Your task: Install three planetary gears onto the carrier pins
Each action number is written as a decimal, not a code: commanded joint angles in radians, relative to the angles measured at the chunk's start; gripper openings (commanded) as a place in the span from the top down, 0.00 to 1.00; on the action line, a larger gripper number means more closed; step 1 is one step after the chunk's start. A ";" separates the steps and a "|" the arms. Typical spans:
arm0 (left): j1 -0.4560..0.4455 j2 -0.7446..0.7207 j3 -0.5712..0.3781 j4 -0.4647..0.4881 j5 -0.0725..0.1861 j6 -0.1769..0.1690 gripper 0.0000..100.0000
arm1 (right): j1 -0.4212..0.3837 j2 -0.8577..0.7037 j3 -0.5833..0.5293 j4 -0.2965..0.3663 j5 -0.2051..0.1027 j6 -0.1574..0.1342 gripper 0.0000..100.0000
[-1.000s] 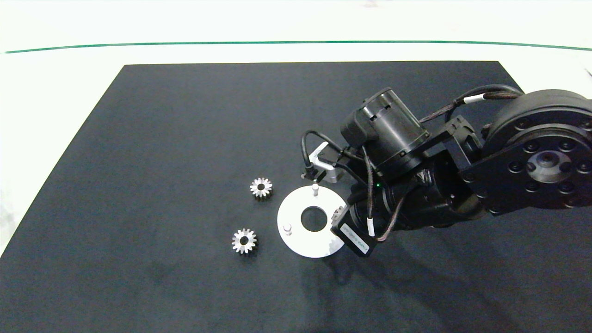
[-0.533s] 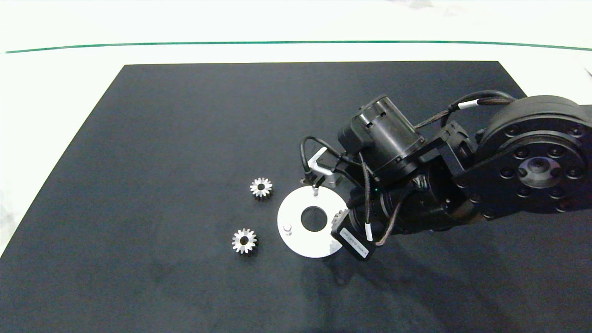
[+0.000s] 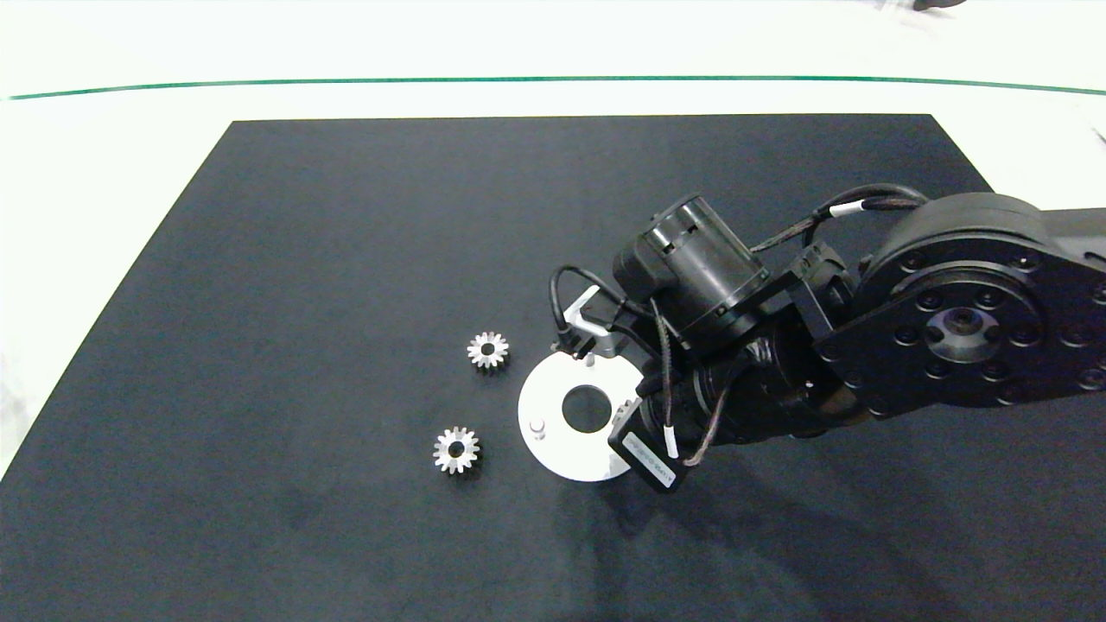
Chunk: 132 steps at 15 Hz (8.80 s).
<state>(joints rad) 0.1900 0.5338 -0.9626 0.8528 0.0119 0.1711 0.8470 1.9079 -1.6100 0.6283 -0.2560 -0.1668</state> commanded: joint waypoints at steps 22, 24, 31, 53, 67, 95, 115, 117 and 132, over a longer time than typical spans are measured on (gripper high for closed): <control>0.000 -0.018 0.002 0.006 0.000 0.002 0.00 | -0.006 0.010 0.004 0.004 -0.023 -0.003 0.84; 0.000 -0.018 0.004 0.008 0.000 0.001 0.00 | -0.006 0.013 0.005 0.004 -0.025 -0.003 0.84; 0.000 -0.029 0.002 0.009 0.000 0.004 0.00 | -0.006 0.013 0.009 0.004 -0.025 -0.003 0.84; 0.000 -0.041 0.007 0.009 0.000 0.004 0.00 | -0.009 0.022 0.025 0.002 -0.025 -0.003 0.84; -0.015 0.075 -0.045 -0.041 -0.020 0.162 0.00 | -0.089 -0.162 0.038 0.002 -0.129 0.036 0.00; -0.928 0.925 0.039 -0.649 0.175 0.027 0.00 | -0.402 -1.014 0.341 0.002 -0.134 0.220 0.00; -0.886 1.101 -0.021 -0.742 0.172 0.153 0.00 | -0.398 -1.037 0.340 -0.001 -0.134 0.216 0.00; -0.877 1.101 -0.015 -0.745 0.172 0.162 0.00 | -0.396 -1.038 0.340 -0.001 -0.134 0.216 0.00; -0.843 1.095 0.019 -0.745 0.174 0.196 0.11 | -0.396 -1.046 0.340 -0.001 -0.124 0.211 0.00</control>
<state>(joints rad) -0.6521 1.6304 -0.9419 0.1068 0.1840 0.3647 0.4506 0.8596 -1.2700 0.6238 -0.3781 0.0447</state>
